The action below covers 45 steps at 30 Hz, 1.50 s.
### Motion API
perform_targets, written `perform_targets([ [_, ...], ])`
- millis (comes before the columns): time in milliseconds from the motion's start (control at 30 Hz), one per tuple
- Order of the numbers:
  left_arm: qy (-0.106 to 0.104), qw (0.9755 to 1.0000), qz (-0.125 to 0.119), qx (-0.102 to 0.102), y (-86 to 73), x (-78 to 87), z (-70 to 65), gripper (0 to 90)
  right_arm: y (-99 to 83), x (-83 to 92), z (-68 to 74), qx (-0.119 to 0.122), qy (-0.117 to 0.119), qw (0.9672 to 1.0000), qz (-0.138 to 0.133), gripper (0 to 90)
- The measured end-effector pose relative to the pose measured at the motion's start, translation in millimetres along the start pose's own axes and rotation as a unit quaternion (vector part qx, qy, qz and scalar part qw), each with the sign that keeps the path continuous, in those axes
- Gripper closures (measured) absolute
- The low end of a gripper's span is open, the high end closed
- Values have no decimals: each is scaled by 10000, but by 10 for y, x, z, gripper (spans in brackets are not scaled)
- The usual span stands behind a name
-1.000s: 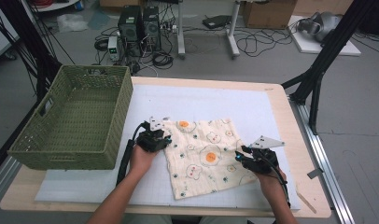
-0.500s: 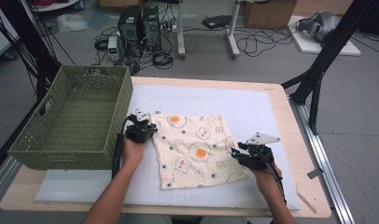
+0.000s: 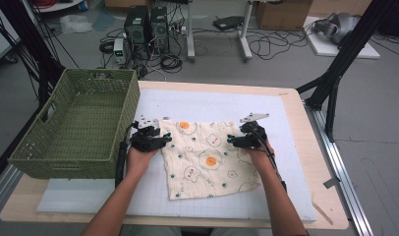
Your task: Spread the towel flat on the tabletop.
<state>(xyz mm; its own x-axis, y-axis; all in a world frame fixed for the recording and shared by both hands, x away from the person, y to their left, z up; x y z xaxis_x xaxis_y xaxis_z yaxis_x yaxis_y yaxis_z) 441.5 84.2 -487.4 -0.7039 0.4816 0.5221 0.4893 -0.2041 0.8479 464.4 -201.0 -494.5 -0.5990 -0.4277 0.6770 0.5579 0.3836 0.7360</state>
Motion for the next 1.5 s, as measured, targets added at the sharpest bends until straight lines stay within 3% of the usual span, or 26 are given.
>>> perform_targets([
  [133,-168,9998,-93,54,-1,20,-21,469,33,-227,-19,-38,-82,9997,204,338],
  [167,-178,9997,-121,64,3,26,-21,465,46,-255,-27,-132,-33,9998,142,377],
  [233,-195,9997,-142,80,1,37,-23,458,71,-274,-54,-349,0,9994,75,591],
  [267,-198,9997,-128,80,-7,40,-24,458,86,-268,-60,-361,0,9993,80,762],
  [300,-197,9997,-109,72,-16,45,-19,456,102,-272,-65,-215,-102,9997,114,827],
  [367,-203,9997,-99,107,-28,50,-19,454,127,-283,-77,-69,-245,9995,175,851],
  [400,-193,9997,-91,98,-38,54,-17,454,136,-277,-114,-25,-455,9987,213,855],
  [500,-212,9997,-52,96,-68,55,-31,450,130,-204,-313,-324,-1100,9933,171,855],
  [600,-274,9996,-13,80,-92,27,-58,442,68,-164,-411,-540,-1381,9885,299,775],
  [767,-351,9992,-161,54,-58,-5,-99,437,123,-23,-355,-536,-1107,9924,7,596],
  [900,-388,9991,-112,103,-59,-58,-124,437,92,108,-292,-454,-889,9950,-72,545],
  [1033,-335,9994,95,-3,-63,-119,-157,453,2,313,-250,-401,-695,9965,-235,520],
  [1133,-338,9987,329,-212,-93,-171,-211,487,-100,461,-199,-520,-475,9975,-96,501],
  [1167,-317,9982,389,-324,-102,-184,-231,499,-115,521,-182,-449,-501,9974,-243,507],
  [1300,-251,9950,514,-819,-121,-194,-291,676,-265,707,-107,-382,-452,9976,-357,503],
  [1367,-327,9945,515,-856,-121,-192,-306,850,-339,769,-78,-407,-418,9974,-424,495],
  [1500,-174,9948,535,-850,-116,-176,-234,873,-548,834,-1,-418,-313,9978,-401,496],
])
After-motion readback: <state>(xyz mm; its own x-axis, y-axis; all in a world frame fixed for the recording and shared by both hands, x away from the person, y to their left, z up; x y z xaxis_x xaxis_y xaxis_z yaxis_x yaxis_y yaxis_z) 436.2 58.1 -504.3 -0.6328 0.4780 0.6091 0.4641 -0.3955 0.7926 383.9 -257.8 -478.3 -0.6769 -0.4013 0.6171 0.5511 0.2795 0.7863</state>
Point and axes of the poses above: each handheld gripper's, and its own axes: x roughly backward along the jaws, y roughly out of its top, z roughly to its left, the point moved 9 cm from there along -x, roughly forward along the jaws, and after that the axes turned 3 degrees about -x, right-handed, at the moved point
